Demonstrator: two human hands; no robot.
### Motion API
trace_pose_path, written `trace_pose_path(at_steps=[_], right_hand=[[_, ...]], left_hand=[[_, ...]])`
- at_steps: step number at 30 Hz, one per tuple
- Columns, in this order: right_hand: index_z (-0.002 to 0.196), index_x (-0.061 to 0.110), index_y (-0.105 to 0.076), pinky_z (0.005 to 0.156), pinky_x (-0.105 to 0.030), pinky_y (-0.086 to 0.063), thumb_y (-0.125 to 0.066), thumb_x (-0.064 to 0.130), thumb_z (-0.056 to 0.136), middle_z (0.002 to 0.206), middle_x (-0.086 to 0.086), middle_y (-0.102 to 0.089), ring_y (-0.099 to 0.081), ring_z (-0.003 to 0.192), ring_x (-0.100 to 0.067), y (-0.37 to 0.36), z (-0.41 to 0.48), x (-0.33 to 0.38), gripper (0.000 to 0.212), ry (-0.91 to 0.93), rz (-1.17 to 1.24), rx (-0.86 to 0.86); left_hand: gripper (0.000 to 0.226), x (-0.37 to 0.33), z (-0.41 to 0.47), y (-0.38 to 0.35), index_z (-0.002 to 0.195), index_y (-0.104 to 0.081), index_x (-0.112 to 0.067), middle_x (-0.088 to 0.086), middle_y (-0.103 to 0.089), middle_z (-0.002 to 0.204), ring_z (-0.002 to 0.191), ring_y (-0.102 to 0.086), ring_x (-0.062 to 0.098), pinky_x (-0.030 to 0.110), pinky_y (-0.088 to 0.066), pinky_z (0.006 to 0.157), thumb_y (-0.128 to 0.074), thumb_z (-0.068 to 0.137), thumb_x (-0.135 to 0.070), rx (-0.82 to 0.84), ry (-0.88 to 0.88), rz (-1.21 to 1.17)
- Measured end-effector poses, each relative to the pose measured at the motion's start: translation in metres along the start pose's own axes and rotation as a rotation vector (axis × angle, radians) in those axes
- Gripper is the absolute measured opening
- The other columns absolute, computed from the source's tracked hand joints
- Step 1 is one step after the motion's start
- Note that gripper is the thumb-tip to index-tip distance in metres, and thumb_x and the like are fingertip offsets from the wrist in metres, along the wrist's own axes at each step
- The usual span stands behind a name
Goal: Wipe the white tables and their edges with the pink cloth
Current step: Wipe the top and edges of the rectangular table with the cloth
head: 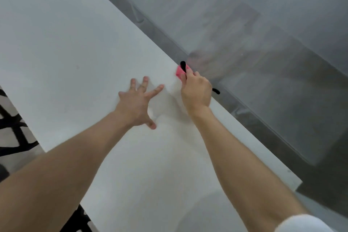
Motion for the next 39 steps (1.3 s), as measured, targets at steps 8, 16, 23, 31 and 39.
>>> trace_pose_path(at_steps=[8,16,23,31,39], right_hand=[[0.099,0.007,-0.073,0.056,-0.034,-0.031,-0.066,0.016,0.106,0.077,-0.012,-0.070,-0.066,0.059,-0.038,0.017,-0.059,-0.067,0.014,-0.104,-0.081,-0.128],[0.140,0.014,-0.062,0.073,-0.038,-0.046,-0.048,0.006,0.106,0.108,-0.010,-0.075,-0.074,0.097,-0.034,-0.007,0.054,0.065,0.038,0.092,-0.129,0.064],[0.120,0.005,-0.074,0.058,-0.033,-0.030,-0.065,0.006,0.103,0.077,-0.013,-0.069,-0.065,0.058,-0.038,0.012,-0.037,-0.041,0.019,-0.022,-0.085,-0.073],[0.125,0.010,-0.065,0.074,-0.039,-0.043,-0.047,-0.002,0.100,0.107,-0.013,-0.074,-0.072,0.103,-0.036,-0.016,0.088,0.108,0.033,0.115,-0.126,0.081],[0.116,0.010,-0.075,0.054,-0.031,-0.028,-0.057,0.021,0.112,0.073,-0.008,-0.069,-0.062,0.051,-0.037,0.023,-0.051,-0.070,0.021,0.050,-0.090,-0.086]], left_hand=[[0.156,-0.001,0.004,-0.005,0.160,0.015,-0.062,0.002,0.013,0.180,0.164,0.002,0.046,0.065,-0.043,0.110,-0.092,0.047,-0.080,-0.051,-0.014,0.019],[0.156,0.002,0.004,-0.004,0.159,0.013,-0.064,0.003,0.011,0.180,0.163,0.003,0.046,0.067,-0.042,0.110,-0.094,0.046,-0.076,-0.071,-0.007,-0.008],[0.153,0.000,0.004,-0.004,0.162,0.008,-0.059,0.003,0.011,0.179,0.161,0.001,0.047,0.068,-0.041,0.110,-0.092,0.049,-0.078,-0.079,-0.011,0.006],[0.152,0.002,0.006,-0.005,0.162,0.006,-0.060,0.004,0.013,0.179,0.163,0.006,0.047,0.072,-0.037,0.113,-0.098,0.051,-0.066,-0.066,-0.001,-0.049],[0.152,0.000,0.002,0.001,0.163,0.007,-0.060,0.004,0.014,0.180,0.163,0.008,0.048,0.075,-0.034,0.115,-0.098,0.053,-0.068,-0.036,0.010,-0.053]])
Point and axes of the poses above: each hand's wrist, its own z-axis towards the middle knuckle, its own y-axis out of the back of the hand, x = y × z, the point moved 2 cm from there along z, towards the middle knuckle
